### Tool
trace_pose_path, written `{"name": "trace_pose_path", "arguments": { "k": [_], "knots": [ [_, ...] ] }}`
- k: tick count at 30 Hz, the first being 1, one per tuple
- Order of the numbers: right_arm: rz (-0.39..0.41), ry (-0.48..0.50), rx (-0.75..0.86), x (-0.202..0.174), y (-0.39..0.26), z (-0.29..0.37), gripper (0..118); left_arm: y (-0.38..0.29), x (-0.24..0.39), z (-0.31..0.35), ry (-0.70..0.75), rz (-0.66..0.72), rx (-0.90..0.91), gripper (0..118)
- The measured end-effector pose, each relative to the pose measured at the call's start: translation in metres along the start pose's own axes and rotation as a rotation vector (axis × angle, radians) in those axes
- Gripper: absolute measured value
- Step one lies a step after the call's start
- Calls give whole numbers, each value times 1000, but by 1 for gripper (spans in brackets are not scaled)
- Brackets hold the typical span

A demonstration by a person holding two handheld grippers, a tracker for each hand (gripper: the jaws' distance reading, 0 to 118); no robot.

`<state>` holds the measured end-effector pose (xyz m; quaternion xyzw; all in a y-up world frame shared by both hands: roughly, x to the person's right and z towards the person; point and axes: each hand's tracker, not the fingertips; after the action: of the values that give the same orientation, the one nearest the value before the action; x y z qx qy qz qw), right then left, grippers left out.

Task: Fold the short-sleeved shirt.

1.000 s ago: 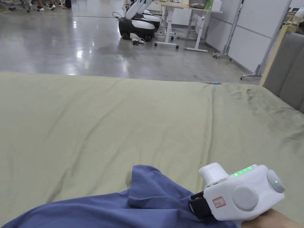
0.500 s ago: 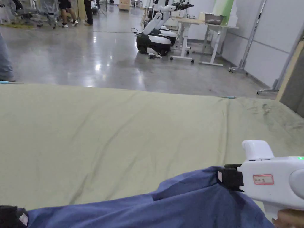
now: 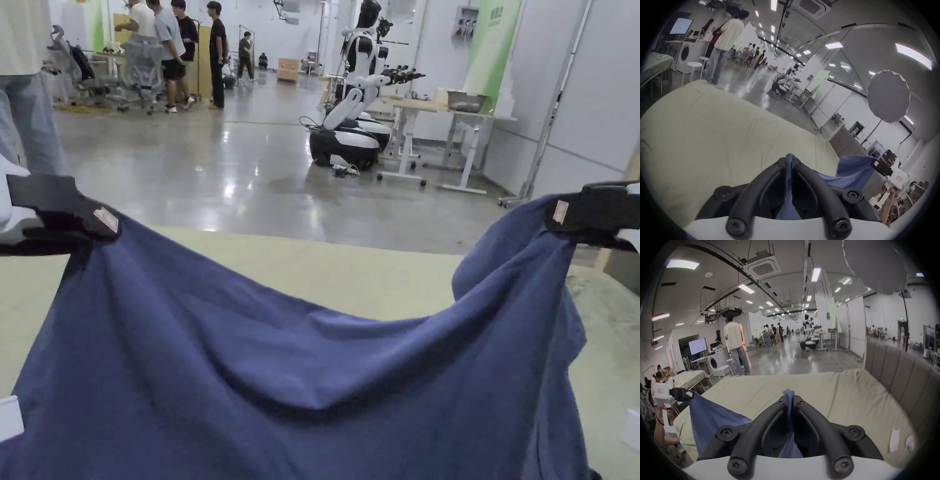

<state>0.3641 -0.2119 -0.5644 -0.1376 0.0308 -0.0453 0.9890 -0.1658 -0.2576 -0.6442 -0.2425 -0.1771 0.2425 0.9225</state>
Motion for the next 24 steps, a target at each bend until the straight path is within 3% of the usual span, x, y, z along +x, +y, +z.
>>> {"name": "trace_pose_path", "arguments": {
  "k": [4, 12, 16, 19, 24],
  "knots": [
    [-7, 9, 28, 1, 37, -7, 6, 39, 15, 3, 37, -37, 56, 7],
    [30, -74, 122, -9, 127, -47, 6, 155, 68, -13, 172, -151, 191, 7],
    [112, -161, 228, -22, 178, -70, 5, 205, 99, -22, 207, -197, 285, 7],
    [80, -151, 315, -30, 216, -88, 5, 230, 118, -28, 211, -263, 369, 7],
    [41, -169, 412, -35, 257, -118, 5, 256, 125, -53, 229, -242, 442, 7]
  ]
}}
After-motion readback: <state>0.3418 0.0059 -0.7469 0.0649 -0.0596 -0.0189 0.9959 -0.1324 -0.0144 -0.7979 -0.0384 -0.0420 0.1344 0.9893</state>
